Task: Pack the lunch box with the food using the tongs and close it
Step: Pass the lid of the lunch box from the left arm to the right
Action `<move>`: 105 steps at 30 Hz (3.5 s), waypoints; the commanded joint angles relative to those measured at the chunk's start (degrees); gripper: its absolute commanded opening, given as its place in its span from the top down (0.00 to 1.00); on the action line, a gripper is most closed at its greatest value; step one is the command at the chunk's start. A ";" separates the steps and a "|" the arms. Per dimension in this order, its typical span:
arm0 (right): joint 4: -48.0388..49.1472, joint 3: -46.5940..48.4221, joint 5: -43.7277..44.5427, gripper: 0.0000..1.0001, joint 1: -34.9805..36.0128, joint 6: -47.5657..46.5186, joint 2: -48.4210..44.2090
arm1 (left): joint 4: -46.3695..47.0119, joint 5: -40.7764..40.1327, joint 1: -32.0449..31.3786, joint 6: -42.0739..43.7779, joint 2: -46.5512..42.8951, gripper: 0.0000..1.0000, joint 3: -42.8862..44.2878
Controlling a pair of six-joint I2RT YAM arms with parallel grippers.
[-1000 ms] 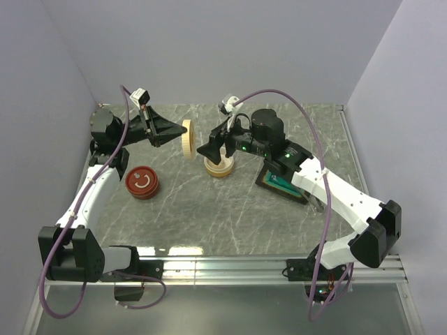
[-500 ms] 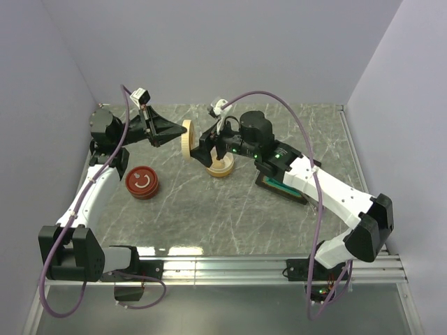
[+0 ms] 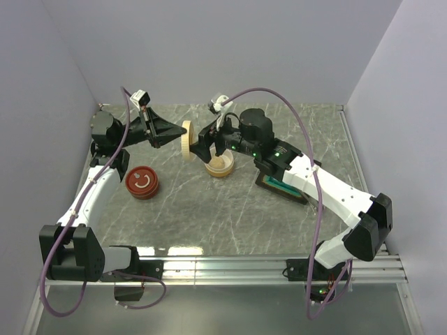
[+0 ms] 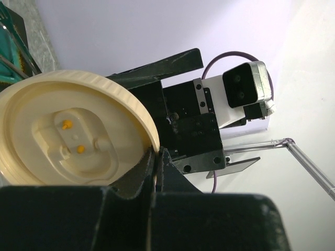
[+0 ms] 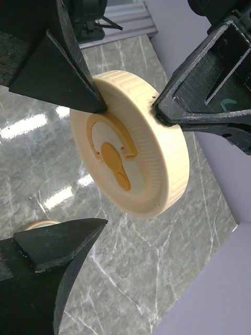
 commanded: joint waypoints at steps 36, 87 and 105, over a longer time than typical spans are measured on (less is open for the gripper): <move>5.66 -3.18 -23.46 0.29 -17.28 3.35 -7.58 | 6.99 2.28 -0.51 -2.29 -0.93 1.00 -0.70; 93.92 -21.99 -32.29 0.49 -12.20 43.88 13.16 | 18.42 4.57 -1.83 -6.16 1.45 1.00 0.18; 94.01 -20.50 -30.00 0.65 -12.02 46.60 13.95 | 18.25 4.30 -1.83 -5.64 1.18 1.00 -0.70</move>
